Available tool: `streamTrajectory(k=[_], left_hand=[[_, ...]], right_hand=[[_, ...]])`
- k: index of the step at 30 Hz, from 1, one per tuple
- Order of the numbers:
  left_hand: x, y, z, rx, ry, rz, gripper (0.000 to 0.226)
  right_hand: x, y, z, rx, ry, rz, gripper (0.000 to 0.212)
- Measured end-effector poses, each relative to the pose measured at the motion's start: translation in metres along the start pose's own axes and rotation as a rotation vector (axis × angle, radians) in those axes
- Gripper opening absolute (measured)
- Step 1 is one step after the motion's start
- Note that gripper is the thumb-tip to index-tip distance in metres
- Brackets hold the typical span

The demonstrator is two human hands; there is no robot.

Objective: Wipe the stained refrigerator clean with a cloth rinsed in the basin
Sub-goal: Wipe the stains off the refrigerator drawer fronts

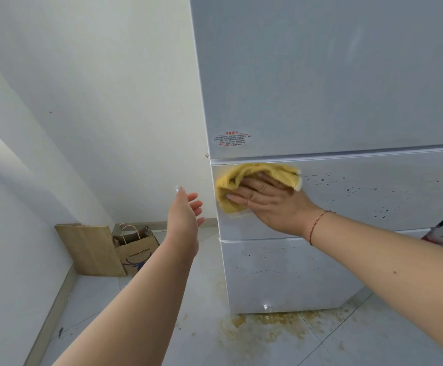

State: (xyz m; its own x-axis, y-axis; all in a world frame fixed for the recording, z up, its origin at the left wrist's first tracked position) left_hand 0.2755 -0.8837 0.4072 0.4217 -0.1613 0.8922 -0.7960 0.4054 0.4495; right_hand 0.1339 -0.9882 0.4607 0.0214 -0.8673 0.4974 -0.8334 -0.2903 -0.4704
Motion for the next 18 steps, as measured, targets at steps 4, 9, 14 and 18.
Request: streamTrajectory(k=[4,9,14,18], left_hand=[[0.006,0.004,-0.007,0.027,0.019,0.013,0.047],[0.003,0.007,-0.015,0.051,0.041,0.031,0.046],[-0.007,0.013,-0.011,0.068,0.026,0.011,0.045],[-0.016,0.018,-0.011,0.132,-0.007,-0.007,0.041]], right_hand=[[0.009,-0.026,-0.021,0.061,0.04,0.122,0.053],[-0.017,-0.054,0.002,-0.078,-0.001,-0.011,0.057],[-0.02,-0.054,0.018,-0.173,-0.2,-0.015,0.055],[-0.029,-0.019,0.039,-0.331,-1.117,0.445,0.058]])
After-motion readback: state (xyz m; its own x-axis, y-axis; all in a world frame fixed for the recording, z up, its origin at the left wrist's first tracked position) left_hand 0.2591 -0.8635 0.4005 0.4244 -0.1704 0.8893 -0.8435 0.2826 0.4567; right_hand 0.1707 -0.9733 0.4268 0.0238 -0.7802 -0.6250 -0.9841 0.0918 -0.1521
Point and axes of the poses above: each hand's wrist, its own y-axis away from the middle knuckle, its own z-axis out of the palm, x = y × z, the point moved 8 cm from there along -y, towards the middle knuckle, and after that the axes turned 5 degrees about -y, right-handed, at the moved point
